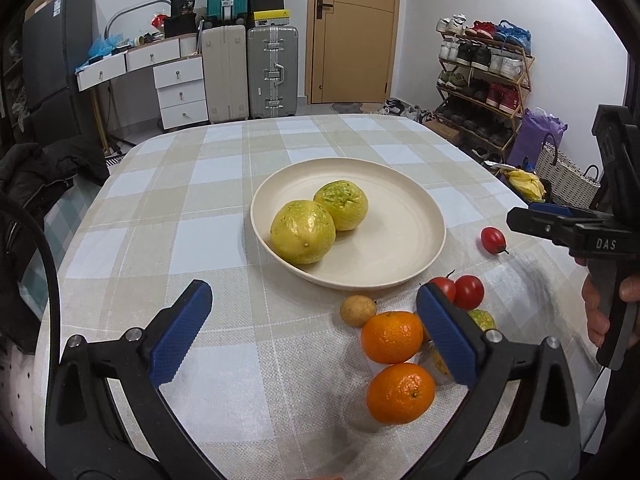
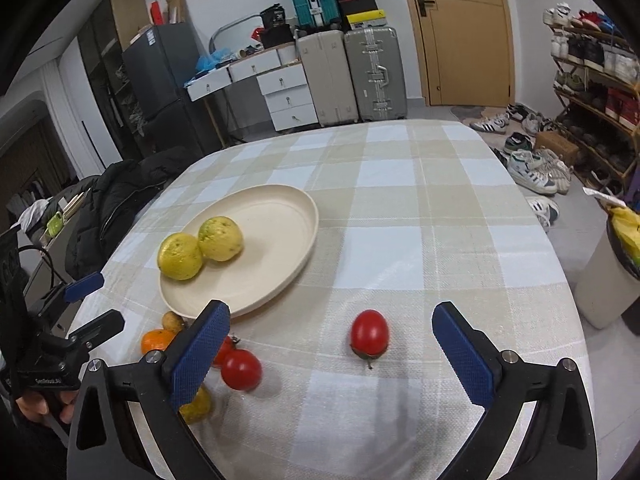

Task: Organize fruits
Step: 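Grasp the lone red tomato with the right gripper while the left gripper moves toward an orange, then hold the tomato in the right gripper while the left gripper grasps and lifts the orange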

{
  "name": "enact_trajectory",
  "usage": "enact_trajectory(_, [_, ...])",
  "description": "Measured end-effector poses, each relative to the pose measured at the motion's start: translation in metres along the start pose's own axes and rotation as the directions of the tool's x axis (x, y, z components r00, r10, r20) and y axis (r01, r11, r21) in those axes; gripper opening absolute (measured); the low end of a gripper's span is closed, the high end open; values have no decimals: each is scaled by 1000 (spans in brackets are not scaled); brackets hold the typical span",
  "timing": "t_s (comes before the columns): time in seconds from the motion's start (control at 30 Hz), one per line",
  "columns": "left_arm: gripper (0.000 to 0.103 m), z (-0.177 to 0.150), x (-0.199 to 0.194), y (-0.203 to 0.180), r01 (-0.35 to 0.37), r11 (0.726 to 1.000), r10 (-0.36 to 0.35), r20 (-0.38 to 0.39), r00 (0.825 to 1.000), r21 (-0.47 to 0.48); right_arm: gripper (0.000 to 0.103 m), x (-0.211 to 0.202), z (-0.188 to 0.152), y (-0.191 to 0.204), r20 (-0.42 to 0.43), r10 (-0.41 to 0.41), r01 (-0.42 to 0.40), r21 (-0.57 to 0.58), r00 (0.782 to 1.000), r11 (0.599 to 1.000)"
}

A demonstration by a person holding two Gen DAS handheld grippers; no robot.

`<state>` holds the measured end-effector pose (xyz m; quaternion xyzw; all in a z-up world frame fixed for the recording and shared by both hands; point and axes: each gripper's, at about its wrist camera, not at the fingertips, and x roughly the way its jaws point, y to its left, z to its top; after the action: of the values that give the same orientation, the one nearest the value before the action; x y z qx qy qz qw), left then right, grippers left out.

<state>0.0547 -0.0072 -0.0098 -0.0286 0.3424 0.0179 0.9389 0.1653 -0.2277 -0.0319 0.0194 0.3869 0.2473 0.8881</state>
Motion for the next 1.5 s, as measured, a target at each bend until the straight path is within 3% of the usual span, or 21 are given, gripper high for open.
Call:
enact_trajectory(0.23, [102,-1,8,-1,-9,1000,9,-21,1000,6,101,19,-6,-21,-67,-3,7,65,998,998])
enact_trajectory(0.37, [102,-2,10,0,-9,1000,10,-31,999,9,87,30,-11,-21,-110,1,4,45,994,999])
enact_trajectory(0.43, [102,-2,11,-1,-8,1000,8,-35,999,12,86,33,-14,-20,-117,6,-1,39,993,999])
enact_trajectory(0.53, [102,-2,13,-2,-6,1000,7,-44,999,17,78,37,-15,-19,-124,14,-11,30,992,1000])
enact_trajectory(0.63, [102,-2,14,-3,-1,1000,3,-50,999,22,72,37,-16,-19,-124,20,-17,21,992,1000])
enact_trajectory(0.73, [102,-3,14,-4,-3,1000,4,-55,998,26,59,37,-16,-17,-128,32,-31,7,991,999])
enact_trajectory(0.87, [102,-5,18,-7,1,999,1,-70,998,32,55,39,-17,-12,-124,24,-28,-24,992,999])
enact_trajectory(1.0, [102,-7,21,-9,21,999,-18,-85,996,33,42,40,-19,-8,-115,2,-7,-44,993,999])
enact_trajectory(1.17, [102,-9,25,-13,27,999,-22,-96,995,43,38,40,-19,-7,-114,-11,6,-46,993,999])
enact_trajectory(1.27, [102,-10,27,-14,28,998,-23,-102,995,48,28,41,-20,-6,-117,-14,8,-49,993,999])
enact_trajectory(1.5, [102,-11,29,-16,43,998,-36,-118,992,55,26,37,-20,-1,-104,5,-12,-69,995,998])
